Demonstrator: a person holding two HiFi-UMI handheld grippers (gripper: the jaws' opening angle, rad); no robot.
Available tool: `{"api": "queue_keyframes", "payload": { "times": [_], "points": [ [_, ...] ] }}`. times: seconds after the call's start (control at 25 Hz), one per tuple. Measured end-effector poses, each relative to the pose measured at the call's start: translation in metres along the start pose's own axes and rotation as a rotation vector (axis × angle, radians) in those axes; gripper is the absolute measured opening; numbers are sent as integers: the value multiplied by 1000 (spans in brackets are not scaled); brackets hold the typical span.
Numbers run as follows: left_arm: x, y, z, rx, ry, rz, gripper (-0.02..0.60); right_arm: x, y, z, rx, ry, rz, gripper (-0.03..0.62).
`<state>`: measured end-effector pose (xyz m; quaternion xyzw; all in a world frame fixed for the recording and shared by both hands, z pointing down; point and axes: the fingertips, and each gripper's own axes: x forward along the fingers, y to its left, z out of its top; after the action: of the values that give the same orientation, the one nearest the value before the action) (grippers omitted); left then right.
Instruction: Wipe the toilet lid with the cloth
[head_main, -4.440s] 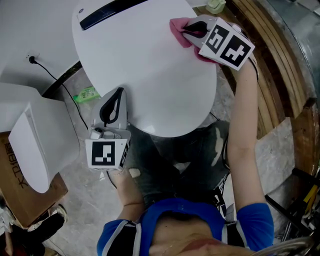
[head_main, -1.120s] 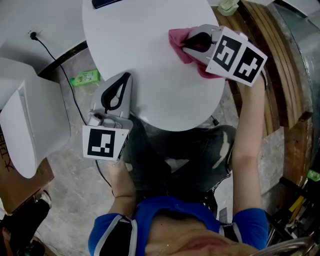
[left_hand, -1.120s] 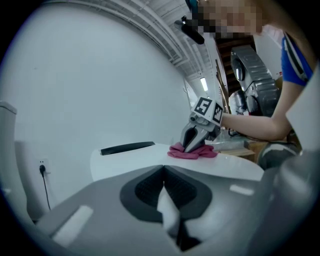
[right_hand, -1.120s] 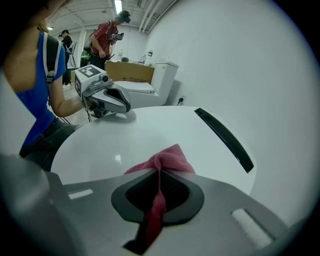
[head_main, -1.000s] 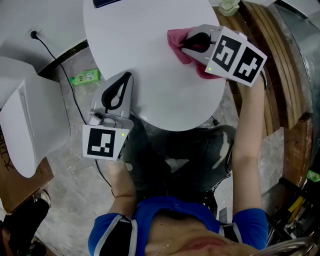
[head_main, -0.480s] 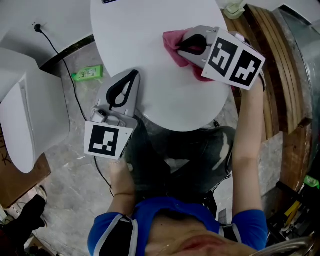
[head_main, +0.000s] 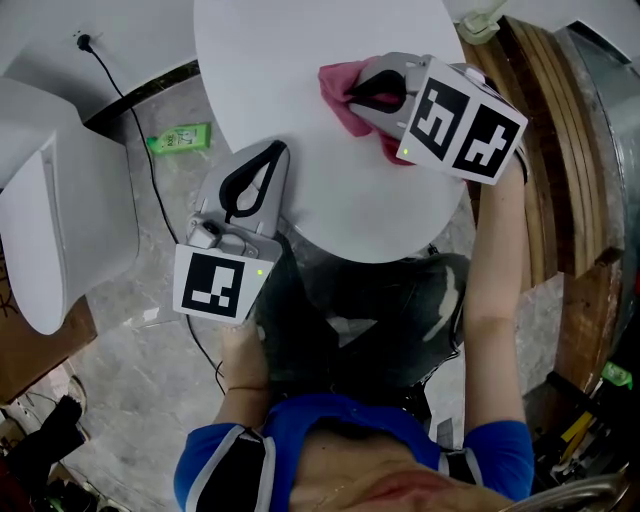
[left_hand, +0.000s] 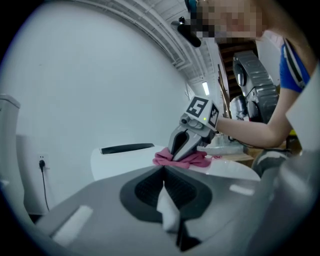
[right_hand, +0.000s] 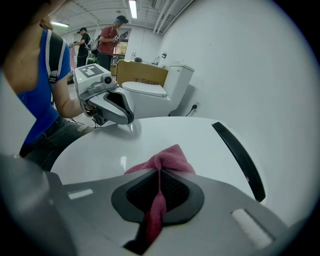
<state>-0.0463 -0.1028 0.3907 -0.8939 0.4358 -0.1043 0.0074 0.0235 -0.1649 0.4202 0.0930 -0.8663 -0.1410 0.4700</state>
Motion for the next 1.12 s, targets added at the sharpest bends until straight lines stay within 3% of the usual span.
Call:
{"api": "queue_keyframes", "payload": {
  "times": [0.44, 1.12],
  "points": [
    [-27, 2, -15, -61, 45, 34, 3, 8, 6, 14, -39, -3, 19, 11],
    [-43, 14, -26, -94, 57, 66, 3, 19, 13, 37, -83, -6, 54, 11]
  ]
}}
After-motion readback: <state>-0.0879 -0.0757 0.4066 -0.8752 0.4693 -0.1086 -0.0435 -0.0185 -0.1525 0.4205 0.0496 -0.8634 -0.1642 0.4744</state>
